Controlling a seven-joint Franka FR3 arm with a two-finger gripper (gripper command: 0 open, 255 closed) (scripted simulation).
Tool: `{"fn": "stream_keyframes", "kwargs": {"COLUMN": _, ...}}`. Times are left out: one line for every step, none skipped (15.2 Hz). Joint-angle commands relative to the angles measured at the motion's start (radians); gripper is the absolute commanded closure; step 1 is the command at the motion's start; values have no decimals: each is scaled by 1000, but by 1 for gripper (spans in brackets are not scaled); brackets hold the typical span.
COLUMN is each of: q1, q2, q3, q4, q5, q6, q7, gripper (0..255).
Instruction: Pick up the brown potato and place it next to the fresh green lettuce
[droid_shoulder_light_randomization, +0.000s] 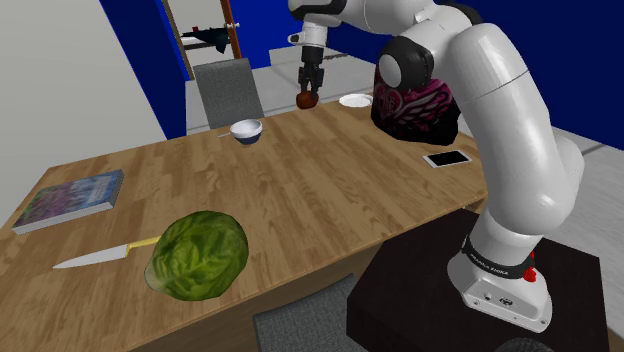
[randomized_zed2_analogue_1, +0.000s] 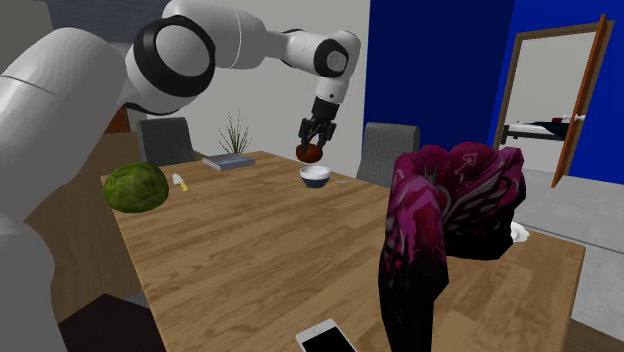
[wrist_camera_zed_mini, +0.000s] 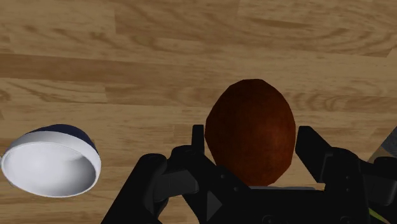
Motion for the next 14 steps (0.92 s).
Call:
{"fn": "stream_keyframes", "kwargs": {"q1": -10, "q2": 6, "q3": 2, "q4": 40, "q5": 2, "q6": -31, "q7": 11, "gripper": 255}}
{"fn": "stream_keyframes", "kwargs": {"q1": -17, "q2": 13, "q3": 4, "q4": 65, "q5": 4, "q6": -47, "q7": 18, "gripper": 255}}
{"fn": "stream_keyframes", "kwargs": {"q1": -24, "q2": 20, "q3": 6, "q4": 92, "q5": 7, "q6": -65, "q7": 25, "gripper": 255}}
{"fn": "stream_keyframes", "kwargs": {"q1": -32, "q2": 28, "q3": 8, "q4": 121, "q5": 10, "q6": -83, "q7": 32, "gripper": 255}}
{"fn": "stream_keyframes", "kwargs": {"q1": -41, "q2": 39, "q3": 11, "q4": 153, "q5": 13, "q6": -102, "q7": 40, "gripper": 255}}
{"fn": "stream_keyframes", "kwargs": {"q1": -51, "q2": 51, "q3": 15, "q4": 190, "q5": 17, "q6": -123, "q7": 49, "gripper": 255}}
{"fn": "stream_keyframes", "kwargs": {"q1": -63, "q2": 66, "q3": 19, "q4": 231, "q5": 22, "q6": -146, "q7": 59, "gripper": 255}}
{"fn": "stream_keyframes", "kwargs": {"q1": -78, "q2": 85, "q3": 25, "q4": 281, "q5": 27, "q6": -172, "q7": 72, "gripper": 255}}
{"fn": "stream_keyframes", "kwargs": {"q1": -97, "q2": 112, "q3": 34, "q4": 346, "q5": 35, "q6": -203, "q7": 88, "gripper": 255}}
{"fn": "stream_keyframes", "kwargs": {"q1": -107, "q2": 126, "q3": 40, "q4": 379, "q5": 38, "q6": -218, "q7": 96, "gripper": 255}}
{"fn": "stream_keyframes", "kwargs": {"q1": -33, "q2": 28, "q3": 6, "q4": 195, "q5": 21, "q6": -147, "q7": 71, "gripper": 255}}
{"fn": "stream_keyframes", "kwargs": {"q1": 17, "q2": -33, "q3": -8, "q4": 87, "q5": 6, "q6": -103, "q7": 67, "gripper": 255}}
{"fn": "stream_keyframes", "kwargs": {"q1": 58, "q2": -82, "q3": -15, "q4": 3, "q5": -8, "q6": -67, "q7": 69, "gripper": 255}}
{"fn": "stream_keyframes", "kwargs": {"q1": 95, "q2": -124, "q3": -20, "q4": -67, "q5": -21, "q6": -36, "q7": 76, "gripper": 255}}
